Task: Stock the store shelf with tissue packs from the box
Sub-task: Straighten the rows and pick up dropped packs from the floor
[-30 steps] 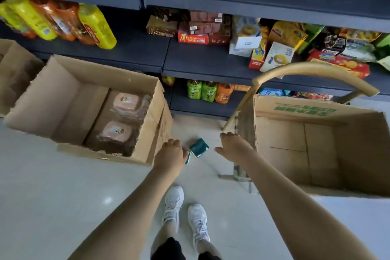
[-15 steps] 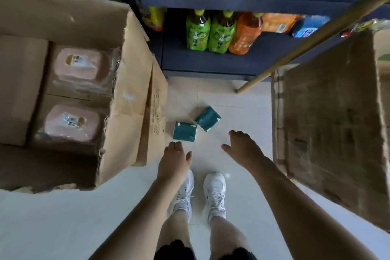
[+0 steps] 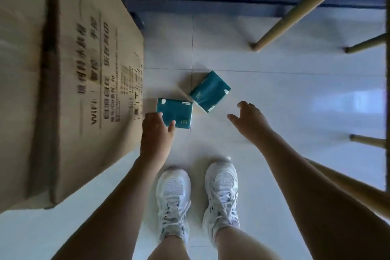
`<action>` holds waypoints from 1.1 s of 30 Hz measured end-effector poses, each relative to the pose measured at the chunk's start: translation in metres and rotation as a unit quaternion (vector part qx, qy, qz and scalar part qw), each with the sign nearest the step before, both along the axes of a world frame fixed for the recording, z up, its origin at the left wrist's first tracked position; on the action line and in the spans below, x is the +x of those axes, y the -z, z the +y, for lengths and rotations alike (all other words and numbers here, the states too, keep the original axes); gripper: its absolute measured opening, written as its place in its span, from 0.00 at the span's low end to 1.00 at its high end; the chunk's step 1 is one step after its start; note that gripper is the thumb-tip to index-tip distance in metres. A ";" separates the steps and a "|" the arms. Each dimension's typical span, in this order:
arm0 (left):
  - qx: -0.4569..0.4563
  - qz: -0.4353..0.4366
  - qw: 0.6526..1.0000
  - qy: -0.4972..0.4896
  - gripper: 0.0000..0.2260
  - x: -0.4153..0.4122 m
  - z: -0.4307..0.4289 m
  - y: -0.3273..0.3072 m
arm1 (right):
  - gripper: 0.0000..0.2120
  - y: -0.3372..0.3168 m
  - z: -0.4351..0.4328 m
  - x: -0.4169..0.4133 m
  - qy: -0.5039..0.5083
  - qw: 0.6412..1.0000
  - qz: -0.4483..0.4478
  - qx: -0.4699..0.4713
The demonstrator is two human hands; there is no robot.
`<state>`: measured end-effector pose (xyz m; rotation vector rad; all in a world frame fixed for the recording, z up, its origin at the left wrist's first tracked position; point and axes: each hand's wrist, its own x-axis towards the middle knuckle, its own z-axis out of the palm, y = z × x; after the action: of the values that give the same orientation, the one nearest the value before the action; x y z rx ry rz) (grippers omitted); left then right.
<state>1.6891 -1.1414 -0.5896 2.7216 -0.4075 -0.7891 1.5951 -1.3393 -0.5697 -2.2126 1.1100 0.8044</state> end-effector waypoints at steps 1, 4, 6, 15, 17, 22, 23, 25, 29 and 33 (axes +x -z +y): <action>-0.009 -0.010 1.000 -0.014 0.21 0.002 0.001 0.016 | 0.21 0.014 -0.003 0.001 0.007 1.000 -0.002 -0.001; -0.029 -0.025 0.998 -0.051 0.21 0.006 0.002 0.058 | 0.22 0.052 -0.013 0.002 0.021 1.000 -0.017 -0.011; -0.029 -0.028 0.997 -0.068 0.23 0.007 0.002 0.081 | 0.23 0.071 -0.019 0.003 0.036 0.999 -0.027 -0.015; -0.083 0.045 0.973 -0.212 0.30 0.021 0.006 0.125 | 0.23 0.110 -0.028 0.005 0.057 0.995 -0.073 -0.024; -0.095 0.073 0.968 -0.221 0.26 0.024 0.007 0.126 | 0.23 0.110 -0.028 0.010 0.068 0.993 -0.089 -0.027; -0.214 0.158 0.914 -0.305 0.34 0.030 0.009 0.117 | 0.24 0.114 -0.026 0.026 0.090 0.987 -0.129 -0.031; -0.234 0.170 0.903 -0.318 0.33 0.031 0.009 0.116 | 0.26 0.115 -0.026 0.030 0.096 0.985 -0.142 -0.034; -0.248 0.185 0.888 -0.340 0.31 0.034 0.007 0.112 | 0.31 0.117 -0.027 0.039 0.108 0.980 -0.163 -0.042; -0.259 0.187 0.889 -0.327 0.17 0.037 0.009 0.113 | 0.42 0.125 -0.030 0.055 0.060 0.986 -0.151 -0.022; -0.277 0.185 0.885 -0.326 0.12 0.039 0.009 0.118 | 0.36 0.133 -0.032 0.063 0.047 0.991 -0.126 -0.022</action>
<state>1.7281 -1.1323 -0.7078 1.9111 0.3205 -0.8022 1.6582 -1.3717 -0.7026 -2.2057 1.1059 0.4501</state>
